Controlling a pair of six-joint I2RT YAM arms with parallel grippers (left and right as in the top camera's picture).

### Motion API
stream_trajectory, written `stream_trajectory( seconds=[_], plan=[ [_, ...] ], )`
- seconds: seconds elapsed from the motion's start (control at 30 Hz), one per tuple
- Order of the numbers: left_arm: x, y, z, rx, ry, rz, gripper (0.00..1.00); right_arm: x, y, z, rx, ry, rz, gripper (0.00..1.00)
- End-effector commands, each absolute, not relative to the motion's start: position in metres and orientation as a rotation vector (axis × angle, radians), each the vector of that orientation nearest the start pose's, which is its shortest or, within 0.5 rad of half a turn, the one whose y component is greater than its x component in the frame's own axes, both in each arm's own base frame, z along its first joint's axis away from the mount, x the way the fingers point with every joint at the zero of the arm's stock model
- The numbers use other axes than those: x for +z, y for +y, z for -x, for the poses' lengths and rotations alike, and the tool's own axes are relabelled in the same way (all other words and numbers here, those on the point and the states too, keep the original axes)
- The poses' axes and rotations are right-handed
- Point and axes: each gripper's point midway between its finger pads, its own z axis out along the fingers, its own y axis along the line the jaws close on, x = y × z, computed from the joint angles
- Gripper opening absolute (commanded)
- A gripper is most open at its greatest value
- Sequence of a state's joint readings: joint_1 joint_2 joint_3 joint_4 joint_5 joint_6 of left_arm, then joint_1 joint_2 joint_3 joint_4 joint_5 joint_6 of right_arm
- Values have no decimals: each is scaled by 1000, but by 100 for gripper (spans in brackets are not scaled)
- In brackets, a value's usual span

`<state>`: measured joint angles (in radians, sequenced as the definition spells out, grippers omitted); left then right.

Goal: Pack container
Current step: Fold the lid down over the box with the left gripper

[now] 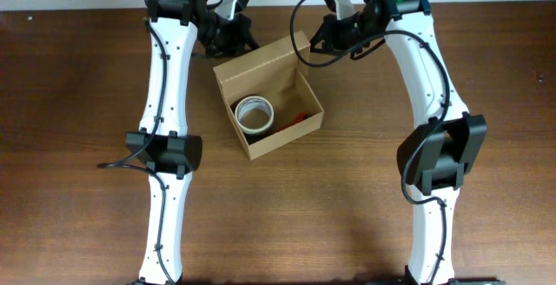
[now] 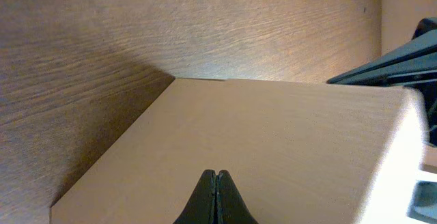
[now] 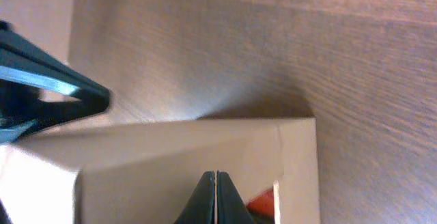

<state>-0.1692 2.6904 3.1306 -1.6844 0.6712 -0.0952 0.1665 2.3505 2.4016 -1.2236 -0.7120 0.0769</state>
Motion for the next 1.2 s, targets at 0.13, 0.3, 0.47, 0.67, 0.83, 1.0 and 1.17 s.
stream_trajectory(
  seconds=[0.13,0.3,0.47,0.67,0.83,1.0,1.17],
  plan=[
    [232,-209,-479,-881,2684,-294,1,232,185,-493,834,2574,452,4],
    [231,-228,-470,-842,2697,-339,2,232,183,-487,814,2591,471,4],
    [219,-244,-460,-829,2747,-363,1,231,178,-482,782,2612,493,4],
    [205,-247,-453,-711,2814,-358,1,227,165,-480,670,2653,474,4],
    [196,-239,-445,-583,2875,-351,2,228,164,-476,663,2662,485,4],
    [185,-227,-428,-437,2963,-354,2,227,163,-471,667,2682,482,4],
    [168,-200,-402,-247,3084,-344,1,221,163,-458,661,2740,495,4]
  ],
)
